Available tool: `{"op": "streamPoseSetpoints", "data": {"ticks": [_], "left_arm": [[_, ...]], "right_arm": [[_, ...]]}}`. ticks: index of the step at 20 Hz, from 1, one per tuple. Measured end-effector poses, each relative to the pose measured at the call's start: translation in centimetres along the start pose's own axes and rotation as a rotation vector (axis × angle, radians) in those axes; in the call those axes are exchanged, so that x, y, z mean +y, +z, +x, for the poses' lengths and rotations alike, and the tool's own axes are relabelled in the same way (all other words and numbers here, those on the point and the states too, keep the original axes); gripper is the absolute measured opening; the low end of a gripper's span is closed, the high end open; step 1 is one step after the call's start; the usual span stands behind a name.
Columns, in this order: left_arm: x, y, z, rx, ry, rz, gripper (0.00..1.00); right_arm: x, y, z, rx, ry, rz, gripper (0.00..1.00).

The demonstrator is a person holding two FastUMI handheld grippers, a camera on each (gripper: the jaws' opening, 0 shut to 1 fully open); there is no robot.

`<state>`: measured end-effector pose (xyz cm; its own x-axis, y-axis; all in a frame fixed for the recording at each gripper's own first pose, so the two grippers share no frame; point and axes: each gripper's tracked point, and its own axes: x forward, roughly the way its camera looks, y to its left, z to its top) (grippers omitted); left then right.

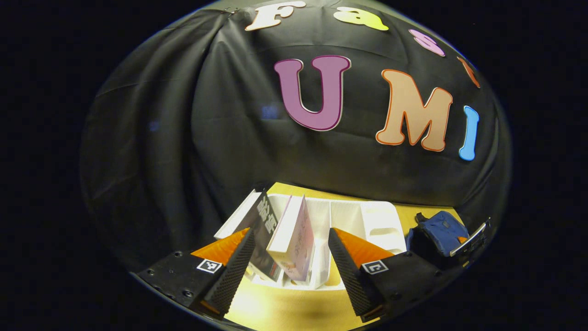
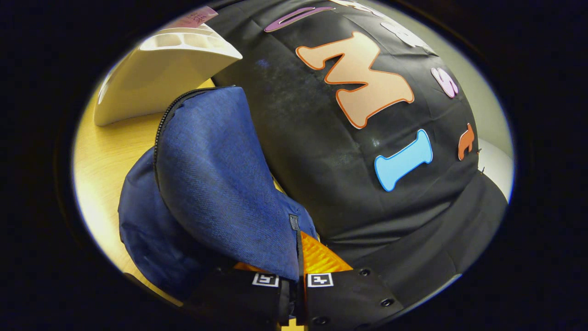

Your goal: Open the schoolbag, grab two books from the bookshelf and put them into the schoolbag.

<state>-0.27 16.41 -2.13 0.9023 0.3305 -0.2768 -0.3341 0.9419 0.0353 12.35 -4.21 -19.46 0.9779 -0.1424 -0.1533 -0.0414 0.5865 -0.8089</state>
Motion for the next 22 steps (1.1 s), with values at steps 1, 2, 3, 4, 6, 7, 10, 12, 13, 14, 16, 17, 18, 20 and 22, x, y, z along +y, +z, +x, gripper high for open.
{"op": "streamPoseSetpoints", "data": {"ticks": [1,2,3,4,6,7,10,12,13,14,16,17,18,20,22], "left_arm": [[0.0,0.3,1.0,0.022,-0.012,0.002,0.94],[0.0,0.4,2.0,0.047,-0.025,0.0,0.91],[0.0,0.1,3.0,0.087,-0.038,0.004,0.94],[0.0,-0.2,3.7,0.129,-0.048,0.014,0.94],[0.2,-0.8,5.2,0.199,-0.069,0.032,0.93],[0.5,-1.3,5.9,0.237,-0.075,0.047,0.93],[1.3,-3.3,6.9,0.375,-0.091,0.088,0.94],[1.5,-3.9,7.3,0.443,-0.121,0.136,0.94],[1.4,-4.0,7.6,0.468,-0.134,0.164,0.94],[1.4,-4.1,7.6,0.493,-0.144,0.188,0.93],[1.2,-4.7,7.7,0.554,-0.164,0.216,0.91],[1.0,-5.3,7.6,0.604,-0.178,0.215,0.9],[1.0,-6.0,7.6,0.653,-0.179,0.204,0.9],[0.9,-7.4,7.5,0.756,-0.188,0.188,0.88],[0.8,-8.4,7.8,0.824,-0.201,0.168,0.82]], "right_arm": [[0.0,0.0,-0.1,0.003,0.001,0.001,0.07],[-0.1,0.0,-0.2,0.008,-0.001,0.003,0.07],[-0.1,-0.1,-0.4,0.012,-0.003,0.008,0.07],[-0.2,-0.1,-0.5,0.018,-0.006,0.012,0.07],[-0.3,0.0,-0.6,0.027,-0.008,0.017,0.07],[-0.4,0.0,-0.7,0.028,-0.01,0.016,0.07],[-1.1,0.1,-1.3,0.029,-0.022,0.016,0.07],[-1.4,0.1,-1.5,0.03,-0.025,0.02,0.07],[-1.5,0.0,-1.7,0.031,-0.025,0.02,0.07],[-1.7,0.1,-1.8,0.031,-0.026,0.02,0.07],[-1.8,0.1,-2.0,0.029,-0.027,0.019,0.07],[-1.8,0.1,-2.0,0.028,-0.028,0.019,0.07],[-1.9,0.2,-2.1,0.027,-0.028,0.018,0.07],[-1.9,0.2,-2.3,0.027,-0.027,0.018,0.07],[-2.0,0.2,-2.4,0.026,-0.025,0.017,0.07]]}}
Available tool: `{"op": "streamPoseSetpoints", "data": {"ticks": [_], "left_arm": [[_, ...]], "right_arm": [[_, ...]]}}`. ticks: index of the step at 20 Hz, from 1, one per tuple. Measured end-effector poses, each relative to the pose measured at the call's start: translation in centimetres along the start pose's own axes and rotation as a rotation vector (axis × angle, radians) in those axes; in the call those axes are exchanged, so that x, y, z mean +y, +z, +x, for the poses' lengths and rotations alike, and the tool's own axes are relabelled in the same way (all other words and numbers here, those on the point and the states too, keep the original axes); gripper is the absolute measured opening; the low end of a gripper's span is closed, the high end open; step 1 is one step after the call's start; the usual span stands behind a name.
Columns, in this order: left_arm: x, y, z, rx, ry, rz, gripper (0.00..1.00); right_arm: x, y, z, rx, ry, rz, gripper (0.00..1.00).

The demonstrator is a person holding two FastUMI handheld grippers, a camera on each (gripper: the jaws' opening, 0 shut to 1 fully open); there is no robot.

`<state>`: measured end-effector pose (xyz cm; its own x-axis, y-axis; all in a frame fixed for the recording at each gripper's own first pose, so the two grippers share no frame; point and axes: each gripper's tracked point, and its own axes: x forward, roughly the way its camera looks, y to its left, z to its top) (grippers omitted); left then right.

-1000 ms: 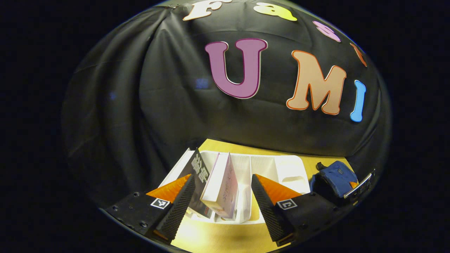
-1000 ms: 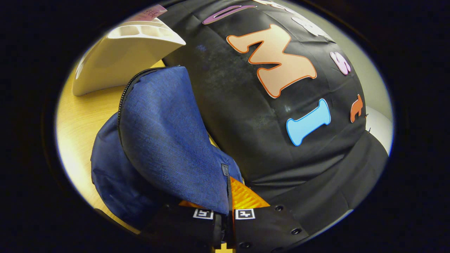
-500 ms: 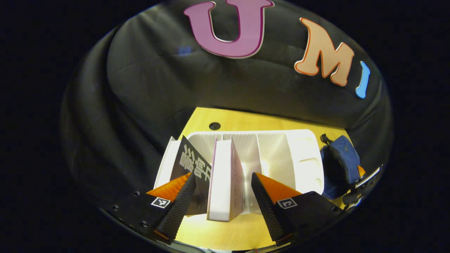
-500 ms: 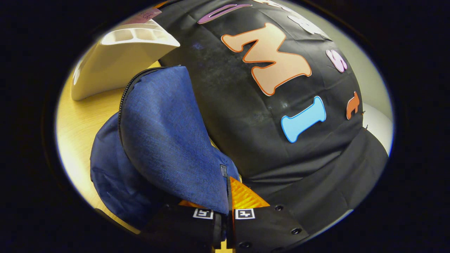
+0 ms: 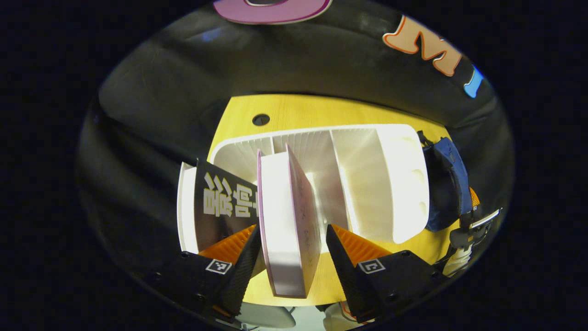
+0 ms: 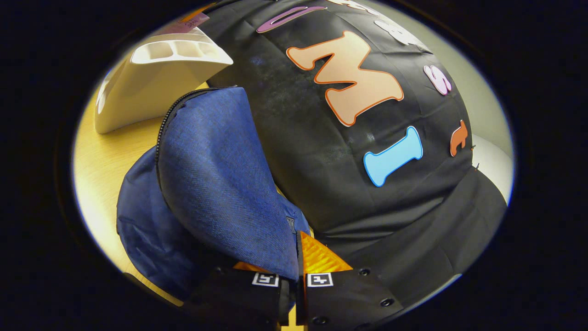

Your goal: Open the schoolbag, grab two books from the bookshelf and put them into the schoolbag.

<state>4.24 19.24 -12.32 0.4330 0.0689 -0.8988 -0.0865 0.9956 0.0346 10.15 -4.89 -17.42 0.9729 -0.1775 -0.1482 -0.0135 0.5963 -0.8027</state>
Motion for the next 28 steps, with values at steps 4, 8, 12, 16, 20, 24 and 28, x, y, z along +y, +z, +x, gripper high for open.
{"op": "streamPoseSetpoints", "data": {"ticks": [4,8,12,16,20,24,28], "left_arm": [[-0.3,-0.3,1.6,0.078,-0.034,-0.065,0.75],[-0.7,-0.1,2.8,0.129,-0.036,-0.074,0.49],[-0.5,-0.5,3.1,0.2,-0.001,-0.069,0.46],[-0.5,-0.8,3.3,0.224,0.044,-0.127,0.42],[-0.5,-0.7,3.2,0.233,0.056,-0.159,0.42],[-0.6,-1.2,1.1,0.271,0.088,-0.158,0.41],[-1.3,-1.2,-2.6,0.265,0.105,-0.103,0.4]], "right_arm": [[0.0,0.0,0.0,-0.006,0.007,-0.007,0.07],[-0.3,0.0,0.0,-0.005,0.005,0.001,0.07],[-0.1,0.0,0.0,-0.007,0.009,-0.005,0.07],[-0.1,0.0,0.1,-0.005,0.007,-0.003,0.07],[0.0,0.0,0.0,-0.004,0.01,-0.007,0.07],[0.1,0.0,0.0,-0.003,0.012,-0.009,0.07],[0.1,0.0,0.0,-0.001,0.012,-0.005,0.07]]}}
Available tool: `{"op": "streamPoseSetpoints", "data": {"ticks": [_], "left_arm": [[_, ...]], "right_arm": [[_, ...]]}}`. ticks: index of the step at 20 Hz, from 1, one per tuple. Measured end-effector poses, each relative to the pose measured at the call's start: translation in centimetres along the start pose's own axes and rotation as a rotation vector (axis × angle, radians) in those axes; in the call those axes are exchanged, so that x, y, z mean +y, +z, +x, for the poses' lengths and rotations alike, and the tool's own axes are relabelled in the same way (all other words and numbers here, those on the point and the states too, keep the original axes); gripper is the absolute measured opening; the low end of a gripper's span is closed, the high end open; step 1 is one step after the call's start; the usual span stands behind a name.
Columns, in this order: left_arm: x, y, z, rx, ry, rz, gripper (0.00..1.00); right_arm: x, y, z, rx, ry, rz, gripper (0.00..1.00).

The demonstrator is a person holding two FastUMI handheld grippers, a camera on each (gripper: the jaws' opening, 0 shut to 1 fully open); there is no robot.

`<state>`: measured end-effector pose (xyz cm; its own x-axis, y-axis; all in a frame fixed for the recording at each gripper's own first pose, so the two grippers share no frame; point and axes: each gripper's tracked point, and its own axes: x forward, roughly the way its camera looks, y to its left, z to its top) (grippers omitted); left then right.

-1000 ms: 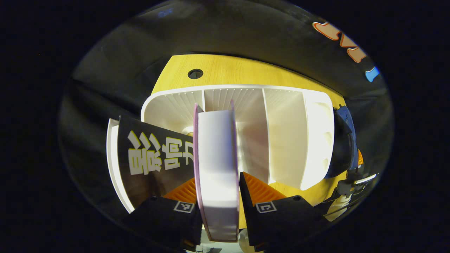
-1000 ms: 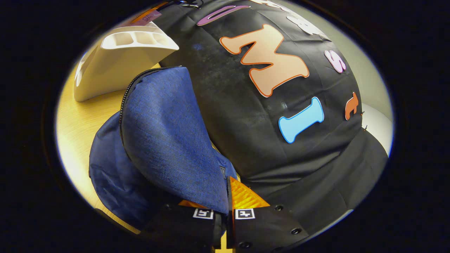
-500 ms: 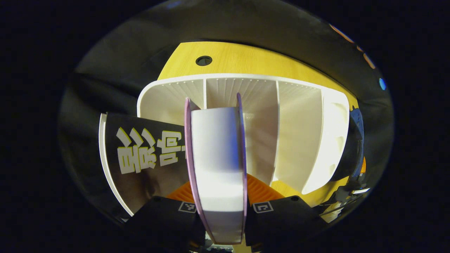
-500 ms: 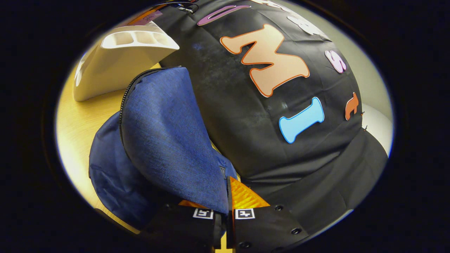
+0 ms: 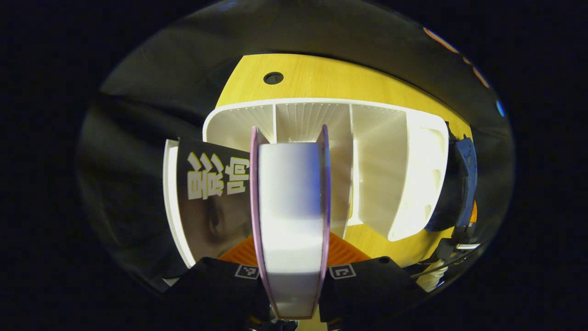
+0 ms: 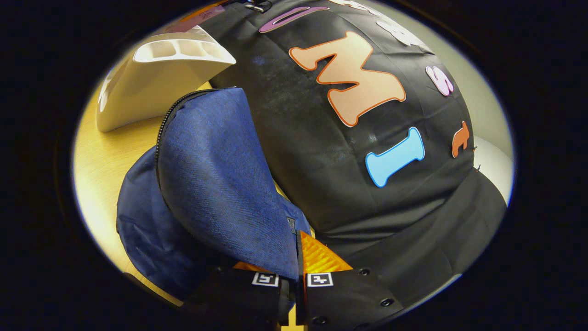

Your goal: Open the schoolbag, grab two books from the bookshelf and put them into the schoolbag.

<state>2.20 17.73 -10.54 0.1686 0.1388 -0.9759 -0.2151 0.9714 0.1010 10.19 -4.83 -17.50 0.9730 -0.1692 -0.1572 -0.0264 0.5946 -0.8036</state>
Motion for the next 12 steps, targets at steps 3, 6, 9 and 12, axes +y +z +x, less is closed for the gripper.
{"op": "streamPoseSetpoints", "data": {"ticks": [3,6,9,12], "left_arm": [[-0.4,-1.1,-2.9,-0.001,-0.017,0.016,0.41],[-1.5,-1.4,-5.8,-0.038,-0.088,-0.027,0.4],[-2.5,-1.5,-9.3,-0.085,-0.161,-0.085,0.39],[-4.1,-1.5,-12.4,-0.149,-0.237,-0.109,0.39]], "right_arm": [[0.0,0.0,0.0,0.0,0.002,0.002,0.07],[-0.2,0.1,0.0,0.002,0.005,0.016,0.07],[-0.5,0.0,0.1,0.004,0.007,0.035,0.07],[-0.9,0.1,0.2,0.007,0.01,0.061,0.07]]}}
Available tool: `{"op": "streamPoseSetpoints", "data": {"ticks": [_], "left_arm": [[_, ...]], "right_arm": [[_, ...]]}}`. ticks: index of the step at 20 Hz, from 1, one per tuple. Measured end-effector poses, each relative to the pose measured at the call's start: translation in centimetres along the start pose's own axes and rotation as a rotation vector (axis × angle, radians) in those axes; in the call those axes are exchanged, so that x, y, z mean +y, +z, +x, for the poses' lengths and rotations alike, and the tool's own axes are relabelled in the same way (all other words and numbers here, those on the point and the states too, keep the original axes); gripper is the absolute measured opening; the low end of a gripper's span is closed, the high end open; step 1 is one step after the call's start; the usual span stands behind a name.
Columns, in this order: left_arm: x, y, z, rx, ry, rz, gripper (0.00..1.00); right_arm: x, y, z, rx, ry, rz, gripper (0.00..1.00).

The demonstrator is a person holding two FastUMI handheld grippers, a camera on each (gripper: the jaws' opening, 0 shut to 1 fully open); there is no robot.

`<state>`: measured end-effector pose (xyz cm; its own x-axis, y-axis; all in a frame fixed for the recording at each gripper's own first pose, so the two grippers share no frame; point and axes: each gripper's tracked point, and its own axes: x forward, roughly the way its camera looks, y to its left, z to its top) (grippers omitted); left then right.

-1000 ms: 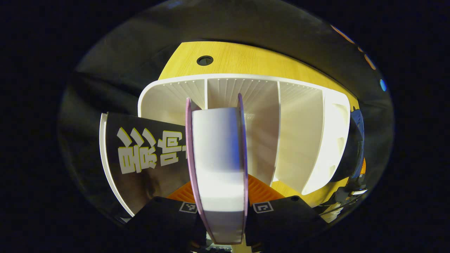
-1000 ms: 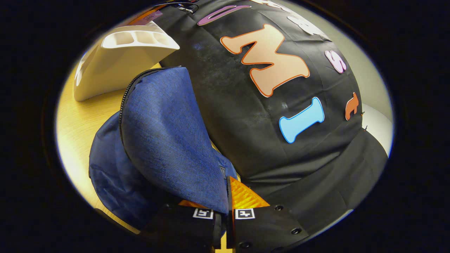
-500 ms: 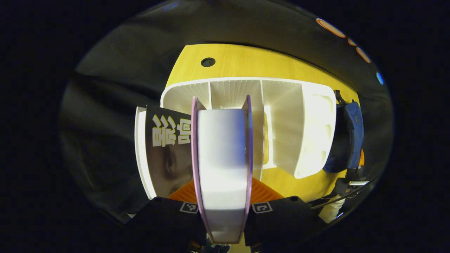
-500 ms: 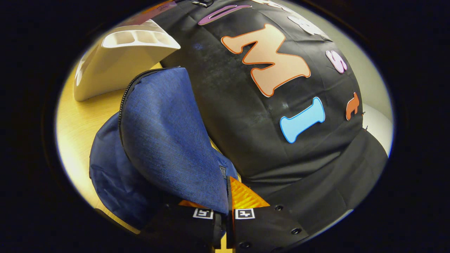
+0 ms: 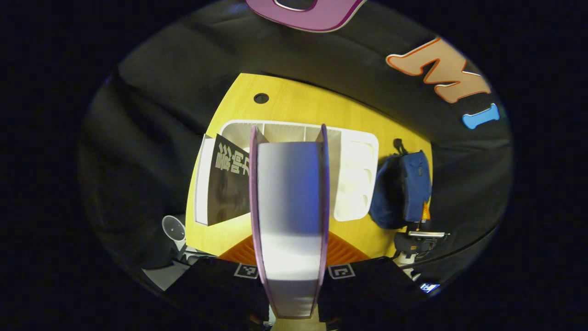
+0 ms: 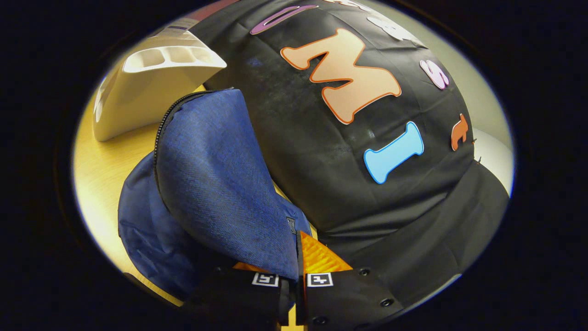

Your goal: Open the schoolbag, grab two books from the bookshelf and put them into the schoolbag.

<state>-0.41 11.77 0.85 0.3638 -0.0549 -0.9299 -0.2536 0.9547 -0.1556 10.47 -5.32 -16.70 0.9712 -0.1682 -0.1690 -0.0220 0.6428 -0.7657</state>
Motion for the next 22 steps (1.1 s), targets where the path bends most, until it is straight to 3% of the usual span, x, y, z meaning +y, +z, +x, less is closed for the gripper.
{"op": "streamPoseSetpoints", "data": {"ticks": [3,8,22], "left_arm": [[-3.6,0.0,-0.8,-0.043,-0.104,-0.007,0.39],[-11.1,-0.2,2.1,-0.077,-0.334,-0.044,0.38],[-25.7,-2.5,18.2,-0.136,-0.647,-0.068,0.38]], "right_arm": [[-0.2,0.1,0.2,0.005,0.015,0.023,0.07],[-1.1,0.1,0.5,0.015,0.026,0.091,0.07],[-2.4,-0.1,0.9,0.037,0.063,0.278,0.07]]}}
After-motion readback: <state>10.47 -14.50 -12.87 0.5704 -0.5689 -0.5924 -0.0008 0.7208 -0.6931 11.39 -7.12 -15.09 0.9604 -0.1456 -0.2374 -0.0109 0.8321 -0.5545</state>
